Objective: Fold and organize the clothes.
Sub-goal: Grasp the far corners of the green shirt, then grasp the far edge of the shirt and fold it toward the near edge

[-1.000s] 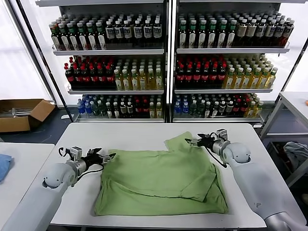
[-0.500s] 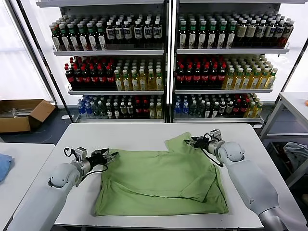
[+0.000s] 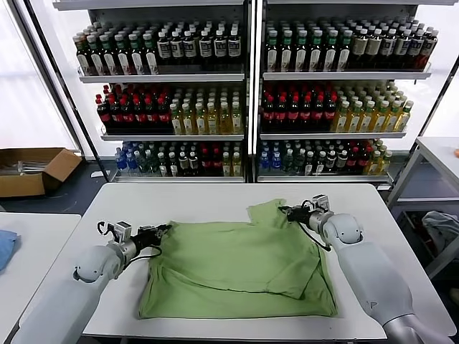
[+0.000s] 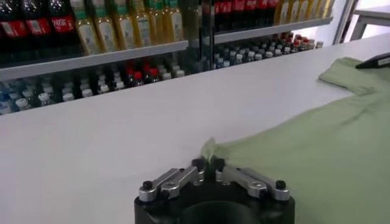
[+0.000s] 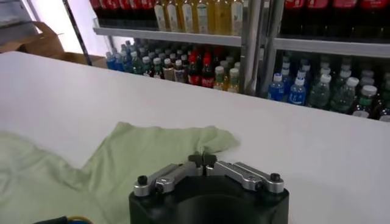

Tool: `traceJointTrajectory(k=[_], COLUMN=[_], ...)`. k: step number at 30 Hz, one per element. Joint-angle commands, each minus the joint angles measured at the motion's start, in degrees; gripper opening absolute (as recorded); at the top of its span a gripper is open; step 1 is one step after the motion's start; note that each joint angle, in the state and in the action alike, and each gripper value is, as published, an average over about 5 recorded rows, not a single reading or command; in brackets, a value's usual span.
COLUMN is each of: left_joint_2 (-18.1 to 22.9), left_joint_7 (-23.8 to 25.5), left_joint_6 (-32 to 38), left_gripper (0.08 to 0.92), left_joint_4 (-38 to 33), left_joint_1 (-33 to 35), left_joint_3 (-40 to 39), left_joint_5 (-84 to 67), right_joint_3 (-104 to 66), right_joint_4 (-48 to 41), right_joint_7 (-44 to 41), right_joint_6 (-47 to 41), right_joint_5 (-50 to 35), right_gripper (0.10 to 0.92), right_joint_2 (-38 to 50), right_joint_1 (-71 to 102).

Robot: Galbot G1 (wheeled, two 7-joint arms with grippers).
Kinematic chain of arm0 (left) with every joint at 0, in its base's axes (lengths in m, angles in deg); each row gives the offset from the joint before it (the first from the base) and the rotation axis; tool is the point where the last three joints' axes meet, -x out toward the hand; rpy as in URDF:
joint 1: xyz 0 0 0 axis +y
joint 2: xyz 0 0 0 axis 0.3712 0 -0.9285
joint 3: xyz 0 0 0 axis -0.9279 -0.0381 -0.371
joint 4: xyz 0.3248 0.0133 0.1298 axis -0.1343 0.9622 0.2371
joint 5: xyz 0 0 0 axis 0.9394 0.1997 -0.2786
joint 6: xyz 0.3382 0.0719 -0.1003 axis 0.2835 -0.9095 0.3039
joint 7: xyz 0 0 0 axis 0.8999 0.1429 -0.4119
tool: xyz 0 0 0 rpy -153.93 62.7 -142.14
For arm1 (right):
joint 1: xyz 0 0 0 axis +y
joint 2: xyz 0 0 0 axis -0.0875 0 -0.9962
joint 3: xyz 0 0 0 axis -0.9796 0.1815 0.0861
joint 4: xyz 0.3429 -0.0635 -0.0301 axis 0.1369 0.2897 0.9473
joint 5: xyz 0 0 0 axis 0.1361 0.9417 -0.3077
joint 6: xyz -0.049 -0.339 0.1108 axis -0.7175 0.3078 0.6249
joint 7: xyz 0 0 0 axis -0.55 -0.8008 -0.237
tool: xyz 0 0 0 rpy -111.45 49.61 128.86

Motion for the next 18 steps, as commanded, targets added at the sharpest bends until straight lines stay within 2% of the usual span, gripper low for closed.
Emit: traceJointTrajectory(k=[1,8,18], left_joint_2=[-0.4,-1.2,-4.4], left_joint_7=[-1.3,-4.2,-5.7], left_joint_6=[2.2,3.3,2.7], left_gripper=[0.084,0.084,0.084], left_joint_4=[-5.6,-14.4,-27.7], left_joint_1=[1.3,6.2,18.3], left_joint_3=[0.9,5.0,12.2], left_joint_5=[-0.4,-1.9,-1.9], right_joint_3=[-5.7,-12.8,-24.8], right_joint_4=[16.0,29.6,46.8], right_joint_7=[3.0,4.1,5.4], right_joint_6=[-1.4,-1.9,-0.6], right_joint_5=[-5.7,-8.7,-10.6], right_gripper=[0.106,0.106,0.106], right_joint_2=[1.2,4.4,8.8], right_joint_1=[8.4,19.1,41.3])
